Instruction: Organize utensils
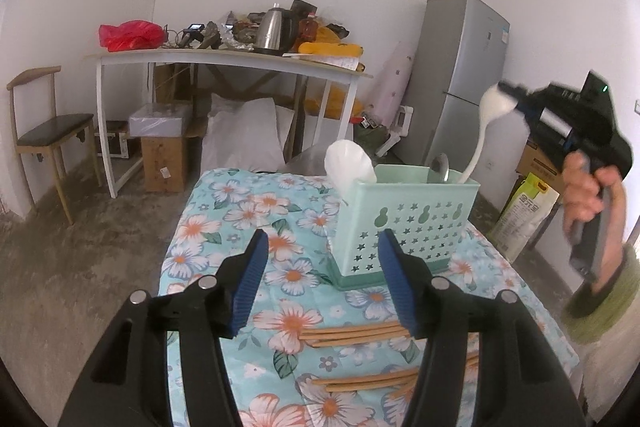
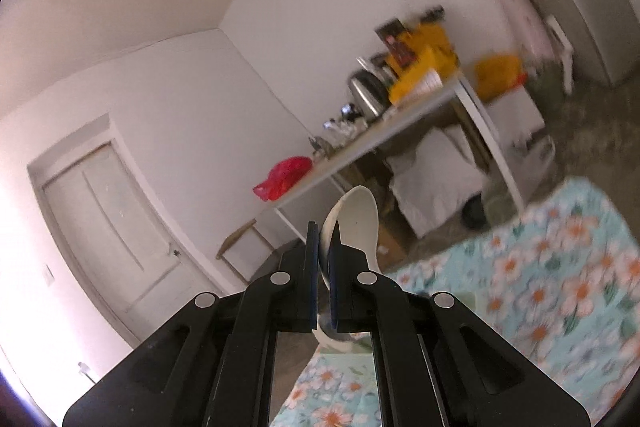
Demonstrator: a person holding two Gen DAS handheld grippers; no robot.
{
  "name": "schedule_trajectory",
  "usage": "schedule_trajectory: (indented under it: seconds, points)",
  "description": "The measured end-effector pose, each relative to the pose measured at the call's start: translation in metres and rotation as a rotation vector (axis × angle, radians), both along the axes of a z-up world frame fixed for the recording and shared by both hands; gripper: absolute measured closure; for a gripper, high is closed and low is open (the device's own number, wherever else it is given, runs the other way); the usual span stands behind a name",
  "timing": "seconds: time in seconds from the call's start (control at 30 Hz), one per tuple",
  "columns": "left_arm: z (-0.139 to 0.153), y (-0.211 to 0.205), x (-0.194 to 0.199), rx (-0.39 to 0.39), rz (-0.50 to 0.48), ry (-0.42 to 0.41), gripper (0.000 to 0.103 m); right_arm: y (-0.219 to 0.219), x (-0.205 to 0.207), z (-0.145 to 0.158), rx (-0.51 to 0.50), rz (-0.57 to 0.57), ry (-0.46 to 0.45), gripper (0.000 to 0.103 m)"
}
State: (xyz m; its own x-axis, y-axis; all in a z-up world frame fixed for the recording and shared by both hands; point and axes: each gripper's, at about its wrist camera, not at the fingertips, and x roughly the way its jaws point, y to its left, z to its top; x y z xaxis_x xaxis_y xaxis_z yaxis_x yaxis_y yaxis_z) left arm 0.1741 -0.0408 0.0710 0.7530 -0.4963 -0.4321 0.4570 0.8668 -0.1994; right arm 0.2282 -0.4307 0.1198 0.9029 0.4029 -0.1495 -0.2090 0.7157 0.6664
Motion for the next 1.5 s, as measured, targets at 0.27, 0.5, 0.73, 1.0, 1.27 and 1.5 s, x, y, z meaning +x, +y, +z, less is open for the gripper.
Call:
schedule_trajectory:
  seconds: [0.27,0.5,0.73,1.0,1.27,1.5]
  points:
    - [-0.002,-0.002,0.000,-0.016,-0.012,0.018,0.047,-0.004,0.008,-0.043,0.046,-0.003,0.154,0.094]
    - [-0.002,-0.002,0.000,-0.016,-0.011,0.018,0.046,0.007,-0.009,-0.038,-0.066,-0.035,0.165,0.089]
    - [-0.001,-0.006,-0.002,-0.011,-0.017,0.012,0.045,0.016,-0.012,-0.033,-0.178,-0.090,0.173,0.085]
    - [-0.002,-0.006,-0.002,-0.010,-0.014,0.016,0.044,0.029,-0.005,-0.027,-0.285,-0.102,0.152,0.102]
    - [-0.001,-0.002,-0.005,-0.014,-0.010,0.020,0.044,0.027,-0.010,-0.024,-0.258,-0.086,0.147,0.099]
    - [-0.004,0.006,-0.011,-0.020,-0.016,0.024,0.044,0.028,-0.059,-0.021,-0.285,-0.104,0.151,0.076]
